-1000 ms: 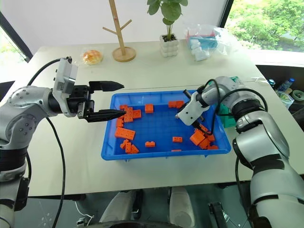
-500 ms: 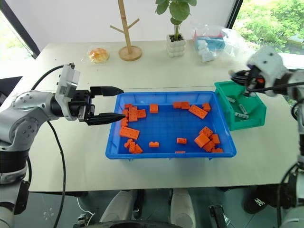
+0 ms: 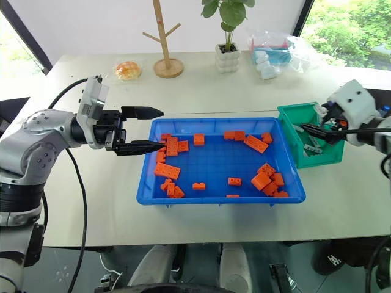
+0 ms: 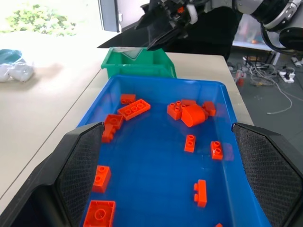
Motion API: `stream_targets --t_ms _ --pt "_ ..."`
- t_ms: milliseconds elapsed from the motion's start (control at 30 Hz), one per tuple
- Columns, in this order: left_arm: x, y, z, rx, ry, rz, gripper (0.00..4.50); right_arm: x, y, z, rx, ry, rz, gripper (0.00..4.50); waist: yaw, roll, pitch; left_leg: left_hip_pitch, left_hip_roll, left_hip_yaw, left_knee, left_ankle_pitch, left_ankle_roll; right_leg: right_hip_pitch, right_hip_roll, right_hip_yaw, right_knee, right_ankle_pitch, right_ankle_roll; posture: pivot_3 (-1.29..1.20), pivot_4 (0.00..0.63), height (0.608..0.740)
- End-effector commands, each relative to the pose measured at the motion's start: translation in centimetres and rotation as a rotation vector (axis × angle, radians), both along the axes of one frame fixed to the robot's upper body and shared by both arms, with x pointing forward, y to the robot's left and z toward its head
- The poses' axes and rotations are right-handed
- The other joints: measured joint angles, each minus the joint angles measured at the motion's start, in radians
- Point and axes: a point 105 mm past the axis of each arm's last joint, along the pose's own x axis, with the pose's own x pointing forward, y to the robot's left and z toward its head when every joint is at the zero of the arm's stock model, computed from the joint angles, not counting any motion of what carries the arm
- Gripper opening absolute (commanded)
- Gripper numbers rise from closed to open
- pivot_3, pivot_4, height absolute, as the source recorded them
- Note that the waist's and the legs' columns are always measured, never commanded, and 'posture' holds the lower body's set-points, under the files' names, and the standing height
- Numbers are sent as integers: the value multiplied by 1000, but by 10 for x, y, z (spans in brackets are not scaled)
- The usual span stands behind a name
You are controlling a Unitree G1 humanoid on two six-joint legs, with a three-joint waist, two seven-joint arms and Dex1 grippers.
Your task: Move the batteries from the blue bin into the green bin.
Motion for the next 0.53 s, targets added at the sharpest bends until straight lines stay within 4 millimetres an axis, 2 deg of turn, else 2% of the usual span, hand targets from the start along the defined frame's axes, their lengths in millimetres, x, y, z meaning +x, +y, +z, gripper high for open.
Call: stream_targets --t_ms 33,167,267,533 --pt "-6 7 11 -6 -44 7 4500 -31 7 28 54 0 123 4083 2 0 0 0 0 -1 0 0 1 0 0 0 -1 0 1 0 150 693" --pt "-8 12 10 7 -40 24 4500 -61 3 17 138 123 162 4083 1 0 0 -1 0 -1 1 -1 2 2 0 -1 -4 0 1 0 150 693" --pt "-8 16 11 9 -38 35 4500 -74 -2 1 147 182 153 4083 1 0 0 -1 0 -1 2 -1 2 3 0 -1 -4 0 -1 0 150 693" --pt "-5 21 17 -15 -36 45 4500 -69 -5 -8 207 132 94 4083 -1 0 0 0 0 1 2 -2 2 3 -1 0 -4 0 -1 0 150 693"
